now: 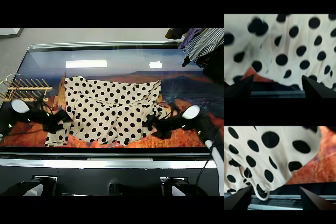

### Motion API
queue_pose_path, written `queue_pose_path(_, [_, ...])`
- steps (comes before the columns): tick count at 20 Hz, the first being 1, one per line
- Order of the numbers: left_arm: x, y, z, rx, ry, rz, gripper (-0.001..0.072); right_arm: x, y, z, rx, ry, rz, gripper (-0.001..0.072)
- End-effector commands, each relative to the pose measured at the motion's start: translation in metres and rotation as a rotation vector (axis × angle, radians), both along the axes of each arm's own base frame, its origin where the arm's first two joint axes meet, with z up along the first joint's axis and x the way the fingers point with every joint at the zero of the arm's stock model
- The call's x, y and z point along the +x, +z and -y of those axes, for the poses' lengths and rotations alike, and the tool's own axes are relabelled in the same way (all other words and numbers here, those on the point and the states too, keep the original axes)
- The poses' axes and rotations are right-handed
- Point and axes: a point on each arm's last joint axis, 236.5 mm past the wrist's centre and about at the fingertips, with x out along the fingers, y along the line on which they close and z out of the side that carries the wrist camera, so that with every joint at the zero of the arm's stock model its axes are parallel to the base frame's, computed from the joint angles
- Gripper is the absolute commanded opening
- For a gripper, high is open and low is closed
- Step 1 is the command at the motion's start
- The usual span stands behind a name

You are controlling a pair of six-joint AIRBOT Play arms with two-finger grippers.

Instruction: Fold the clothes and pants, and hang the long-sleeved shirts on hangers.

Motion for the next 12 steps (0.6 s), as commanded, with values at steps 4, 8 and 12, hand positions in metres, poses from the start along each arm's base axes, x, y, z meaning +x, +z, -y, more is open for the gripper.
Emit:
queue_pose_path(4, [-0.044, -0.036, 0.044, -0.046, 0.019, -0.097, 0.0696, -0.003, -0.053, -0.040, 0.060, -0.130, -0.055, 0.0680])
queue_pose_path(8, [-0.047, -0.048, 0.065, -0.046, 0.008, -0.117, 0.0696, 0.002, -0.067, -0.047, 0.095, -0.161, -0.086, 0.0276])
queue_pose_path(12, [-0.051, -0.063, 0.088, -0.048, 0.024, -0.151, 0.0696, -0.003, -0.057, -0.035, 0.034, -0.133, -0.062, 0.0028])
